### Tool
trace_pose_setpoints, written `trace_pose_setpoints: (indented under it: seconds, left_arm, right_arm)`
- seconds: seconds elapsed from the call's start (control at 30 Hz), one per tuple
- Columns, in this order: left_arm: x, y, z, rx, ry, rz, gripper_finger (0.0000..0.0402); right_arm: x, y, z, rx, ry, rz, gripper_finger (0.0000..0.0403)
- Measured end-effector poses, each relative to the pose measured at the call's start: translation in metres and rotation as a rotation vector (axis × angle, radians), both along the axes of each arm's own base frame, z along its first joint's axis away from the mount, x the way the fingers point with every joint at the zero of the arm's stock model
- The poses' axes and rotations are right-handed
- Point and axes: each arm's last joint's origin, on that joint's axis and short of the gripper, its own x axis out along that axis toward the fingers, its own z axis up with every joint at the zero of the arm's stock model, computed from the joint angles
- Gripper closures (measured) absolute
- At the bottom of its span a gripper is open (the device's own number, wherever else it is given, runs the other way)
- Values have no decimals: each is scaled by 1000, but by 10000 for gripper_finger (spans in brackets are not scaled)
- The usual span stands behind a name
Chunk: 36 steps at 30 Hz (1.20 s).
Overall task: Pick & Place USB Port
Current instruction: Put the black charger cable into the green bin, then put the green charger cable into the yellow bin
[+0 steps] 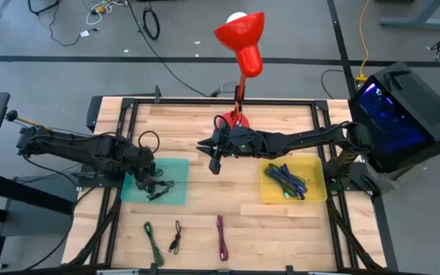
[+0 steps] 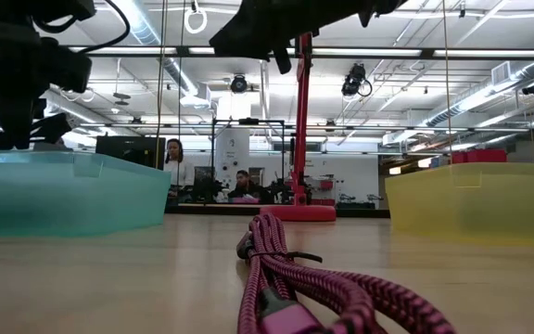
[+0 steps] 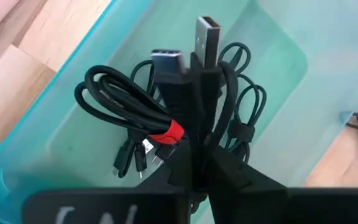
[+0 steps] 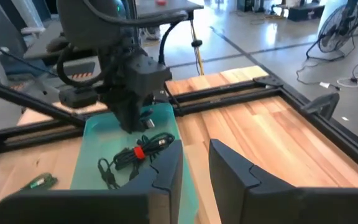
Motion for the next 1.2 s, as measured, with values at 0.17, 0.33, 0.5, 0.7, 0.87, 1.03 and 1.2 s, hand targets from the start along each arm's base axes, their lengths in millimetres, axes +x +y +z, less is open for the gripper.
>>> trace_pose_setpoints:
  seconds: [0.17, 0.33, 0.5, 0.7, 0.87, 1.03, 1.2]
  left_arm:
    - [2, 0, 1, -2, -20, 1, 324]
    - [2, 0, 1, -2, -25, 0, 277]
    - [8, -1, 3, -5, -89, -33, 232]
    - [17, -4, 9, -55, -202, -111, 210]
    - [18, -10, 11, -154, -213, -171, 210]
    - [15, -24, 11, -222, -193, -167, 209]
    - [11, -47, 14, -286, -202, -187, 209]
  right_arm:
    - [0, 0, 0, 0, -13, 0, 321]
    - [0, 0, 0, 0, -14, 0, 321]
    - [0, 0, 0, -1, -14, 0, 321]
    - [0, -4, 0, 1, -12, -10, 321]
    - [0, -4, -1, 1, 4, -10, 321]
    - [-1, -4, -3, 17, 21, -15, 321]
    - [-1, -4, -3, 29, 20, -18, 321]
